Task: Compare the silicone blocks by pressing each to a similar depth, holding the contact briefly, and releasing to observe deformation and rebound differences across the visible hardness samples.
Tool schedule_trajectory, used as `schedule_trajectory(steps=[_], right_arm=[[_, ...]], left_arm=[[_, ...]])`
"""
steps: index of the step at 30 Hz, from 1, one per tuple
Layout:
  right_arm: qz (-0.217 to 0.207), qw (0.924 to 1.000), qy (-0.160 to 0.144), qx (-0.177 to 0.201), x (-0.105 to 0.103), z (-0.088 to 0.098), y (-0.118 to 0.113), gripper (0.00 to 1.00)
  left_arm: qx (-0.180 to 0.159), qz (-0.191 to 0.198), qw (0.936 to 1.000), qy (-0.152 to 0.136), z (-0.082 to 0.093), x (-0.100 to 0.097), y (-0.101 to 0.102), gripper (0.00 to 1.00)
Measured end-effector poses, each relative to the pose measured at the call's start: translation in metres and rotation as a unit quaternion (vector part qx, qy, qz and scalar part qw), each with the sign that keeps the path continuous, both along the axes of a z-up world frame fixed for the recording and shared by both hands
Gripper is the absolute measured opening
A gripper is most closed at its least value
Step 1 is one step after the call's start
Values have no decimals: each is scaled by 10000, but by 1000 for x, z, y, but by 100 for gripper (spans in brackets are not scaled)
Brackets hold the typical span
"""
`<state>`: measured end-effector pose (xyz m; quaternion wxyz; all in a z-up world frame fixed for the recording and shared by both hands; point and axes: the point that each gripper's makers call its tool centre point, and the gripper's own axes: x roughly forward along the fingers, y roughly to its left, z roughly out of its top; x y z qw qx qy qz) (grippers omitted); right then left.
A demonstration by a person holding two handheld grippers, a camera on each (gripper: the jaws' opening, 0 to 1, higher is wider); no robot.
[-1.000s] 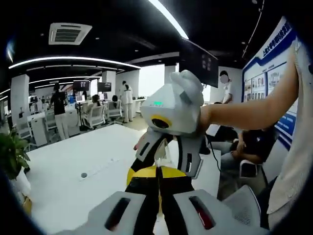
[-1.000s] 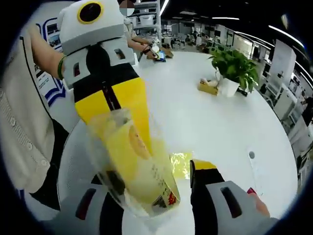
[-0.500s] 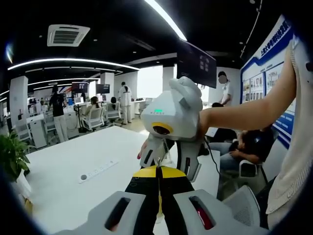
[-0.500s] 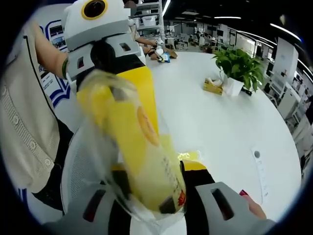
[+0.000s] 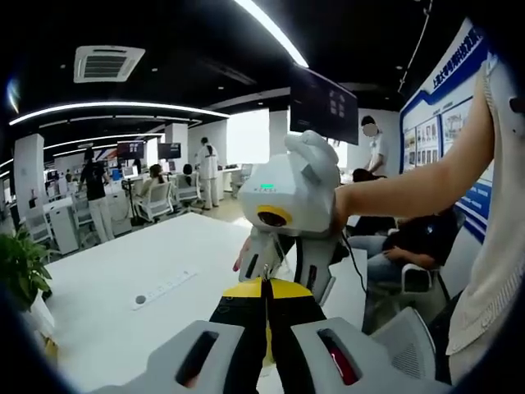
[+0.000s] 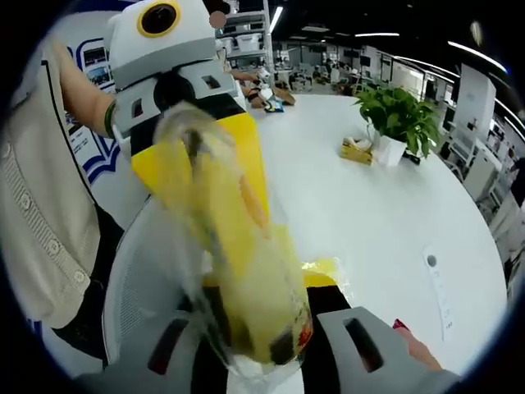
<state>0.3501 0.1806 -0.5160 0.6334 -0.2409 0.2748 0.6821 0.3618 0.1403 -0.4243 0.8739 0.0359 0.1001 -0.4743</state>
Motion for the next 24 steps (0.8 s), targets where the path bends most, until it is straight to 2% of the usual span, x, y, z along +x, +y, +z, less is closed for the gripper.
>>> schedule_trajectory(steps=[7, 8, 24], right_arm=[[67, 10000, -42, -59, -2, -1, -2, 15], [85, 9999, -120, -67, -2, -2, -3, 14], [173, 9996, -56, -221, -9, -7, -7, 12]], left_arm=[[33, -15, 10000, -35, 0, -3, -2, 0], [46, -19, 10000, -39, 0, -4, -3, 0], [176, -70, 9998, -47, -4, -9, -6, 0]])
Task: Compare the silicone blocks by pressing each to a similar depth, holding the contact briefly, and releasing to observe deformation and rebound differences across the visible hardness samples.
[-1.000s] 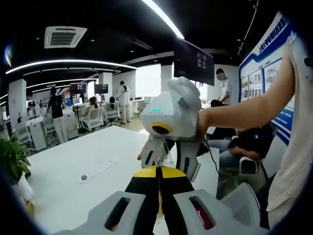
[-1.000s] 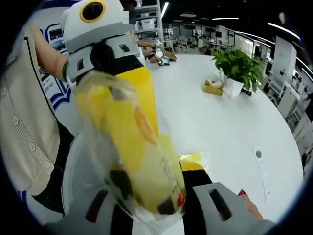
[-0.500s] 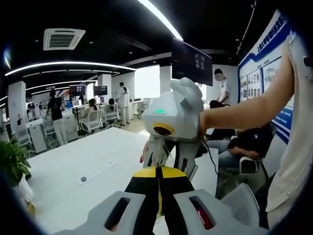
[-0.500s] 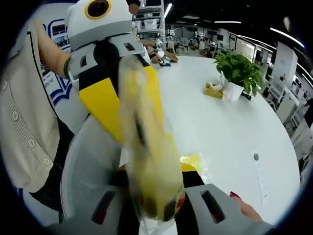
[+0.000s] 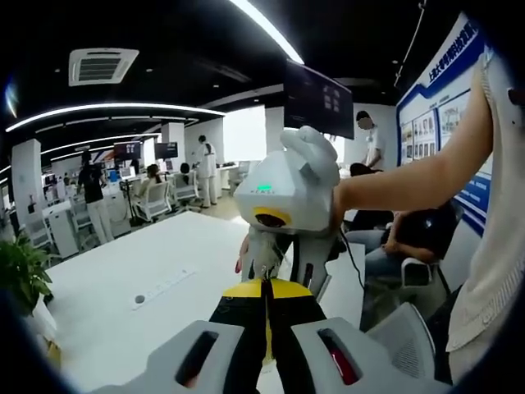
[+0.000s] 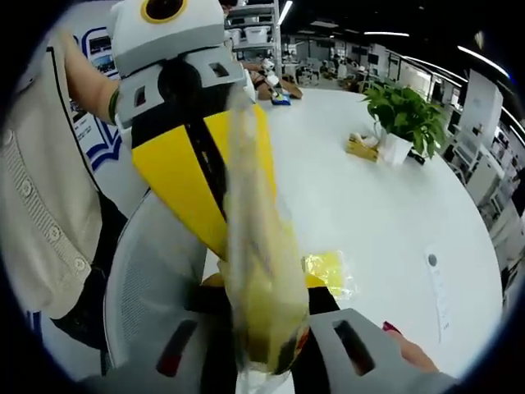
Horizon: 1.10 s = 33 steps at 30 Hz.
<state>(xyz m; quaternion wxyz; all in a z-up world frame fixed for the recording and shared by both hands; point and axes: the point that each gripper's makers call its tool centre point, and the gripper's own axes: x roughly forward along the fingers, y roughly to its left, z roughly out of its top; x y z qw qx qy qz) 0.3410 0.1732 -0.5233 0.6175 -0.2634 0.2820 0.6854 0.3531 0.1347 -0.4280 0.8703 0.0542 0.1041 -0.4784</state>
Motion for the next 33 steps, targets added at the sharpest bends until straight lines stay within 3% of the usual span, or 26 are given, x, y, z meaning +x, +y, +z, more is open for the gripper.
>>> schedule_trajectory(steps=[33], right_arm=[[-20, 10000, 43, 23, -4, -1, 1, 16]], left_arm=[[116, 59, 9999, -60, -1, -5, 1, 0]])
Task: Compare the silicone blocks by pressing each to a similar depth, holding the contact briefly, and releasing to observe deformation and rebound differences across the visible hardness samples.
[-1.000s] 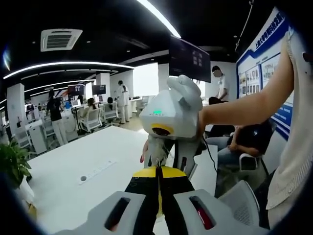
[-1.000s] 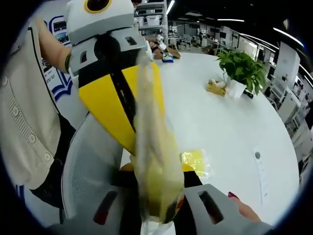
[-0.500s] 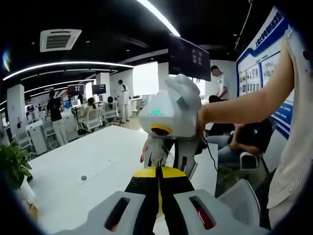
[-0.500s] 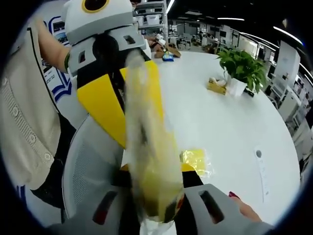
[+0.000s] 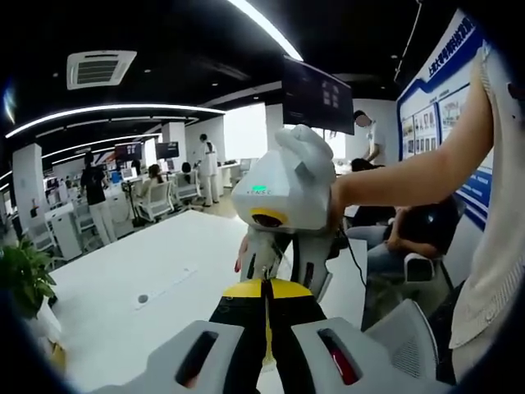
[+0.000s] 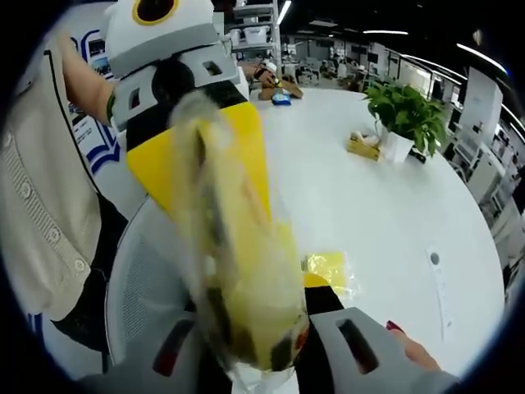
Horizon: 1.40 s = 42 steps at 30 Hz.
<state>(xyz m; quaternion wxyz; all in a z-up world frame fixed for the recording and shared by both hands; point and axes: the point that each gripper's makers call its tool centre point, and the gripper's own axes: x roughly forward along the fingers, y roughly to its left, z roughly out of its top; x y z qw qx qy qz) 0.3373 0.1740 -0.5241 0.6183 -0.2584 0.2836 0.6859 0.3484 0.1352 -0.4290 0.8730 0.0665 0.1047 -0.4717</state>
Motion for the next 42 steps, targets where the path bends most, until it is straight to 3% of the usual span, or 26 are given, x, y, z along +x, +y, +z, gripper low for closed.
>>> schedule_trajectory(steps=[42], right_arm=[[24, 9998, -219, -8, 2, -2, 0, 29]], left_arm=[[29, 91, 10000, 2, -1, 1, 1, 0]])
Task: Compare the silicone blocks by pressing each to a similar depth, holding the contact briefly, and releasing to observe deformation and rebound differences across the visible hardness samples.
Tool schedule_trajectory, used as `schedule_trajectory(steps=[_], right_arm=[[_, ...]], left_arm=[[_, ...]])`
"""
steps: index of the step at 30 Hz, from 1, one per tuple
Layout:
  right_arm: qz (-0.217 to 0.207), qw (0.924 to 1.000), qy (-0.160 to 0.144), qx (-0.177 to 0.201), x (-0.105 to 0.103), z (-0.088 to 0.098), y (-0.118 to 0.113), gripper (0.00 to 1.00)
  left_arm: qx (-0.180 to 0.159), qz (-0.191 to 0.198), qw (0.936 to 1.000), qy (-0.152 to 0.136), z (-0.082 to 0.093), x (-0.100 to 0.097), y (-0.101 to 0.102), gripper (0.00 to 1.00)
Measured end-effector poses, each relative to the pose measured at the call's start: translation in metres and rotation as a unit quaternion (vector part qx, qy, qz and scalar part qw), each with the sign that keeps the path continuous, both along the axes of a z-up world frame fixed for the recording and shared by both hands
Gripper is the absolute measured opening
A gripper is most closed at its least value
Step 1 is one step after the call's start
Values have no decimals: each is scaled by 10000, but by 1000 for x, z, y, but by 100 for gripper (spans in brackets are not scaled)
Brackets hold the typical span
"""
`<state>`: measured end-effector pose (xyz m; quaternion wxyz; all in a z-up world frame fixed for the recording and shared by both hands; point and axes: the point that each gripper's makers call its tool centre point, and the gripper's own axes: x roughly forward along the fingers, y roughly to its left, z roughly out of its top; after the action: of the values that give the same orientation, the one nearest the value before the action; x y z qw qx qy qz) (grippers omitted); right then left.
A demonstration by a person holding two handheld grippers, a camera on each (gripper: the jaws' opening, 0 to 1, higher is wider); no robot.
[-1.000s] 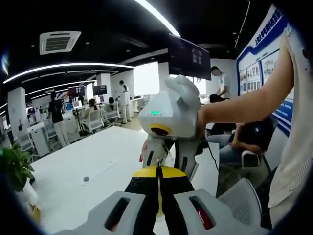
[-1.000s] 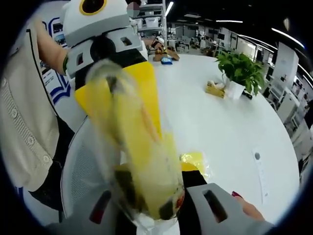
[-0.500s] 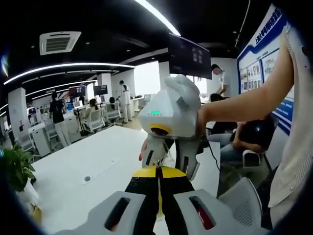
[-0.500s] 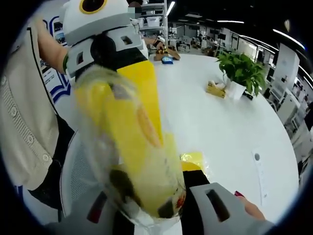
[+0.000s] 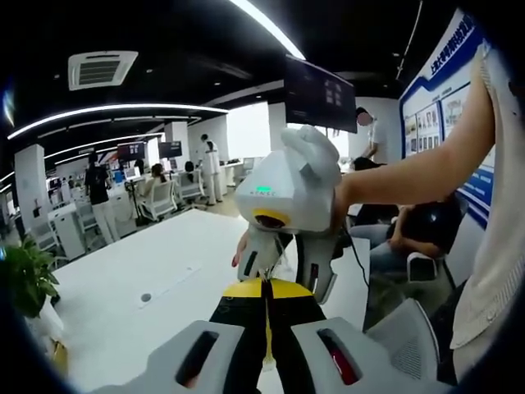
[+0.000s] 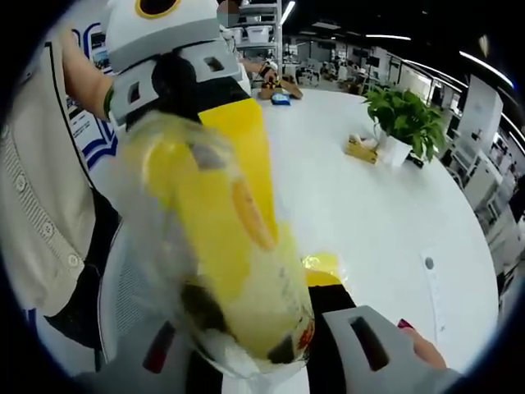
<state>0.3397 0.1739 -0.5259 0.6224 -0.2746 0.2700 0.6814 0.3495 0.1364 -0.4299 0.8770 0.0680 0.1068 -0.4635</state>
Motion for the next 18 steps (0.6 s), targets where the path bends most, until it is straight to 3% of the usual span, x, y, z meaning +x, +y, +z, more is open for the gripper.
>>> schedule_trajectory(steps=[8, 18], right_arm=[[-148, 9998, -60, 81, 3, -1, -6, 33], [-647, 9972, -65, 379, 6, 4, -21, 54]], left_arm=[[-157, 33, 9998, 101, 0, 2, -2, 0], [-270, 62, 9991, 333, -11, 4, -10, 0]])
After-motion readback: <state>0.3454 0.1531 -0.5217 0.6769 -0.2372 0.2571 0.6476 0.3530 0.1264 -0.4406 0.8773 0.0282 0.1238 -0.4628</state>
